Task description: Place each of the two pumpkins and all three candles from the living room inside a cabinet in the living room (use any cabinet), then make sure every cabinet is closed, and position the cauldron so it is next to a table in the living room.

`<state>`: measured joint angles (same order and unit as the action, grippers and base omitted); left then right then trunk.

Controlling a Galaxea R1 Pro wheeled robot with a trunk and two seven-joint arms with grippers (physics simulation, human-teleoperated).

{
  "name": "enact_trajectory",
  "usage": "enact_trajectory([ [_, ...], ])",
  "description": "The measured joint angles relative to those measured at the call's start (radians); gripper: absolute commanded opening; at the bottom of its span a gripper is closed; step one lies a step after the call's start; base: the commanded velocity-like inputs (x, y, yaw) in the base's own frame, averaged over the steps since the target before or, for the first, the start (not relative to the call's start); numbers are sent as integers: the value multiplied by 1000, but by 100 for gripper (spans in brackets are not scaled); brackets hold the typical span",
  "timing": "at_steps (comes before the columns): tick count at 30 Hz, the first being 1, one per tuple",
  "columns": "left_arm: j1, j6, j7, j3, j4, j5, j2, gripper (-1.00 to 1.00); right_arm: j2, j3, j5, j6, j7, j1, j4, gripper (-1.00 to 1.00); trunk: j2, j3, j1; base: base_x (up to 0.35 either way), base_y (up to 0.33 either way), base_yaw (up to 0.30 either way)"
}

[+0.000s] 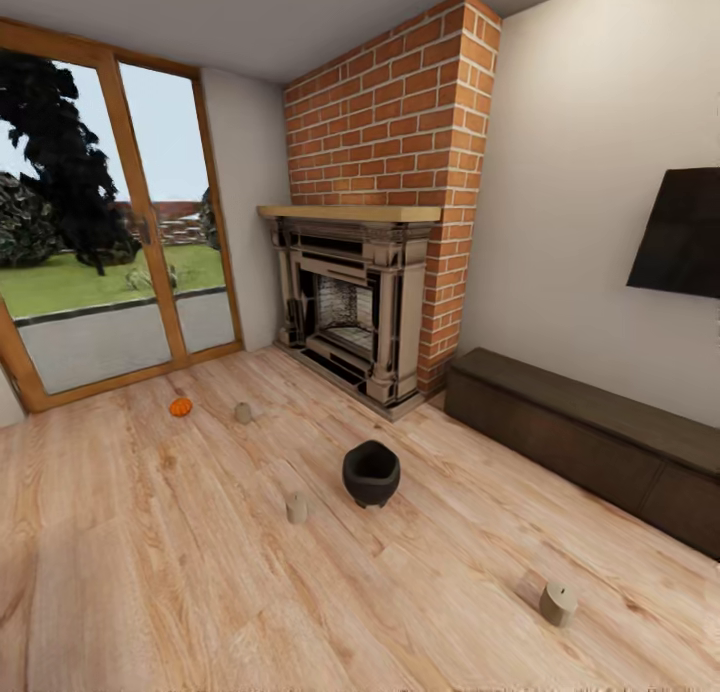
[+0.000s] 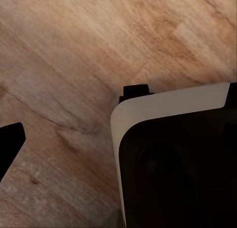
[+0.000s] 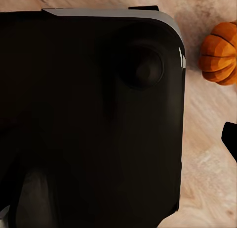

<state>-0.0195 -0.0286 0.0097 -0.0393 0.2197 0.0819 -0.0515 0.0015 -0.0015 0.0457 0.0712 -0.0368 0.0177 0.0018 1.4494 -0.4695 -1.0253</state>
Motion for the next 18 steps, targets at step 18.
enact_trajectory([
  [18,0,0,0,0,0,0,3,100,0,-1,0,1,0,0,-1,100,0,0,0,-55,-39,-172],
])
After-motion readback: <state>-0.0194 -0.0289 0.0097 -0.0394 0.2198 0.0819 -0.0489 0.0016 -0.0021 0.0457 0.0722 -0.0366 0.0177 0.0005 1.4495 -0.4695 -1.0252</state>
